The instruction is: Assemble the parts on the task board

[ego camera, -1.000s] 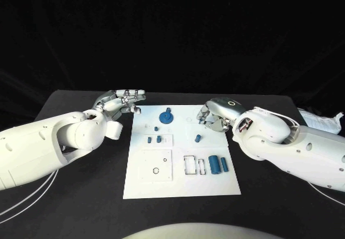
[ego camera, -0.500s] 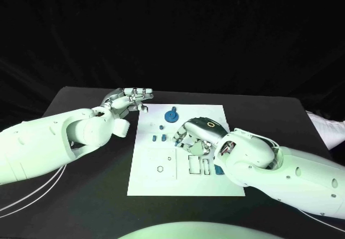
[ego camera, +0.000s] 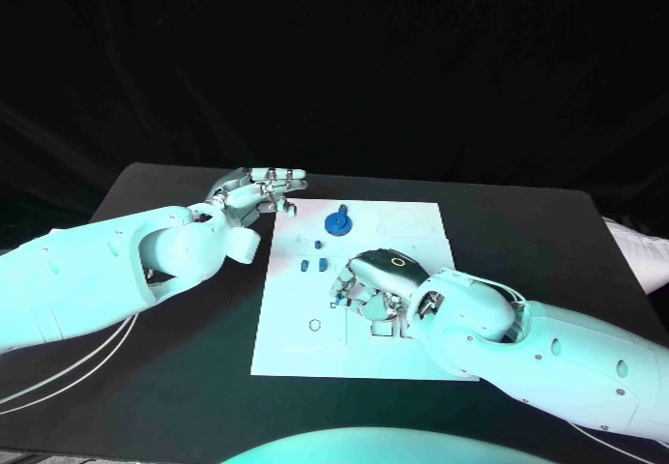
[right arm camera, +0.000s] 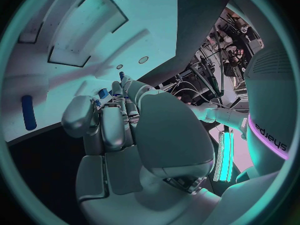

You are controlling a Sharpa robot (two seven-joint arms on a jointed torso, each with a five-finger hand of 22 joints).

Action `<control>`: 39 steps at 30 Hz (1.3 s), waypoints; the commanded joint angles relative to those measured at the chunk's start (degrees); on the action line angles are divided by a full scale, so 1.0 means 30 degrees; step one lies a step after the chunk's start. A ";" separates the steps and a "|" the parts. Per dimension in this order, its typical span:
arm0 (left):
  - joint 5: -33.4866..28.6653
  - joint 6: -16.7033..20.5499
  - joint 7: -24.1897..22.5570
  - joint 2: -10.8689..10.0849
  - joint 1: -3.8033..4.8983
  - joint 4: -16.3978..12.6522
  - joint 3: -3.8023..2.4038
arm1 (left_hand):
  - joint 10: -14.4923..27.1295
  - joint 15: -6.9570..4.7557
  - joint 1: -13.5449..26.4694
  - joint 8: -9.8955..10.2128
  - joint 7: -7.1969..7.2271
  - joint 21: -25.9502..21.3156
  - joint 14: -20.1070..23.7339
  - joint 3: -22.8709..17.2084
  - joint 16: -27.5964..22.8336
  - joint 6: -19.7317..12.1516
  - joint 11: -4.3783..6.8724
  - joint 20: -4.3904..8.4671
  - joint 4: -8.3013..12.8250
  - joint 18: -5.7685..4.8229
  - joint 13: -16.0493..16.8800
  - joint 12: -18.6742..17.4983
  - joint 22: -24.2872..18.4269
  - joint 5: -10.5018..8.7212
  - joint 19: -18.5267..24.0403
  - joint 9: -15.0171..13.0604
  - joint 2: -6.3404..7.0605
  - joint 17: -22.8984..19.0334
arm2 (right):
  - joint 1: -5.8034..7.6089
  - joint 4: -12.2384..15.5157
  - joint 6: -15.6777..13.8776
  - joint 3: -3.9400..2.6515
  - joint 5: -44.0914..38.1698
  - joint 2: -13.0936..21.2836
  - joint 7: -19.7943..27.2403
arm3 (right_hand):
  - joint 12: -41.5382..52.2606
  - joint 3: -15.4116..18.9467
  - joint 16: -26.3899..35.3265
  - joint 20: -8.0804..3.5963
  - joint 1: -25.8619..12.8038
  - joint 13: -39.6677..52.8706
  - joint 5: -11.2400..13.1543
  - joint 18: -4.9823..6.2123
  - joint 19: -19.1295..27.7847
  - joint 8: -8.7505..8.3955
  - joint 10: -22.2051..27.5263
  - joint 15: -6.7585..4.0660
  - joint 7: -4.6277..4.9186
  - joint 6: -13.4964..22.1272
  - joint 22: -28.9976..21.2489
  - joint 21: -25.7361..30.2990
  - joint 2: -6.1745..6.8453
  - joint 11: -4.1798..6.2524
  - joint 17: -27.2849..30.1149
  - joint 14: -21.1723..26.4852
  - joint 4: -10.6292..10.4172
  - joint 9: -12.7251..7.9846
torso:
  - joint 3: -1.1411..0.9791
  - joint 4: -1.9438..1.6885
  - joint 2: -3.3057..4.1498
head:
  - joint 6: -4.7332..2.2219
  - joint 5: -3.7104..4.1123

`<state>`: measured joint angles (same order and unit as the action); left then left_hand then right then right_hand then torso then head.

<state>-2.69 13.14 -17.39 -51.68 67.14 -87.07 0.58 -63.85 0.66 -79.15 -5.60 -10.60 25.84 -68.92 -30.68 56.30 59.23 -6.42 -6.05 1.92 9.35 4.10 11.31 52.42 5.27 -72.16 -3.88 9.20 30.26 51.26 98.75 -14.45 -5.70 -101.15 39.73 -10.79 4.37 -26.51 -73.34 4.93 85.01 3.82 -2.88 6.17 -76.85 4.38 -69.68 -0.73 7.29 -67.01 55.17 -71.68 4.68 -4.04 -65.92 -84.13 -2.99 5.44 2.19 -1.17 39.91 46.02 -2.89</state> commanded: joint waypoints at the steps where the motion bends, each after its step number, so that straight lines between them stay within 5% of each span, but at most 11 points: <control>1: 0.0004 -0.0400 -0.0127 0.0043 0.0006 -0.0081 -0.0006 | 0.0131 0.0047 -0.0125 -0.0021 0.0015 -0.0117 0.0110 0.0159 -0.0082 -0.0151 0.0064 0.0009 0.0006 0.0327 -0.0023 0.0096 -0.0027 0.0014 0.0137 0.0029 -0.0118 -0.0019 | -0.0079 -0.0154 0.0504 0.0033 -0.0647 -0.0154 0.0126 | -0.0033 -0.0127 0.0084 -0.0014 -0.0083 0.0016 -0.0078 0.0070 -0.0066 0.0025 -0.0172 -0.0118 0.0091 -0.0010 -0.0015 -0.0068 -0.0078 0.0078 0.0024 -0.0704 0.0002 0.0023 | -0.0023 -0.0008 0.0018 | 0.0047 -0.0050; 26: 0.0004 -0.0525 -0.0039 0.0033 0.0007 -0.0144 -0.0006 | 0.0175 0.0062 -0.0116 -0.0010 0.0003 -0.0137 0.0137 0.0215 -0.0083 -0.0196 0.0051 -0.0003 0.0028 0.0324 -0.0028 0.0117 -0.0040 0.0014 0.0155 0.0030 -0.0119 -0.0047 | -0.0183 -0.0896 0.0806 0.0109 -0.1921 -0.0831 -0.0361 | -0.0066 -0.0168 0.0086 -0.0009 -0.0125 0.0015 -0.0080 0.0076 -0.0047 0.0004 -0.0168 -0.0106 0.0105 0.0004 -0.0057 -0.0048 -0.0082 0.0065 0.0035 -0.0700 0.0044 0.0026 | -0.0015 0.0002 -0.0004 | 0.0258 -0.0121; 39: 0.0004 -0.0572 -0.0003 0.0036 0.0007 -0.0178 -0.0006 | 0.0188 0.0066 -0.0115 -0.0005 0.0000 -0.0142 0.0144 0.0229 -0.0083 -0.0209 0.0047 -0.0006 0.0035 0.0323 -0.0030 0.0120 -0.0043 0.0014 0.0160 0.0030 -0.0119 -0.0054 | -0.0179 -0.1125 0.2280 0.0272 -0.2154 -0.1073 -0.0603 | -0.0127 -0.0171 0.0094 0.0004 -0.0264 0.0012 -0.0068 0.0082 -0.0021 -0.0030 -0.0140 -0.0075 0.0127 0.0027 -0.0102 -0.0025 -0.0027 0.0035 0.0064 -0.0694 0.0092 0.0032 | -0.0009 0.0011 -0.0009 | 0.0296 -0.0136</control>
<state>-2.68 12.55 -17.25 -51.68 67.14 -87.40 0.59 -63.66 0.75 -79.15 -5.60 -10.44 25.63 -68.83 -30.30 56.30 58.99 -6.23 -6.05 2.00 9.35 4.11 11.31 52.38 5.27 -72.16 -3.86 9.20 30.17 50.92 95.66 -11.54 -5.12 -106.26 36.47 -11.48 3.93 -26.66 -73.34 4.94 84.58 3.83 -2.92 6.17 -76.84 3.89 -69.88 -0.73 7.19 -66.88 54.88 -71.67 5.00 -3.85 -65.77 -84.13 -2.83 5.49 2.16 -1.14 39.88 46.87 -3.31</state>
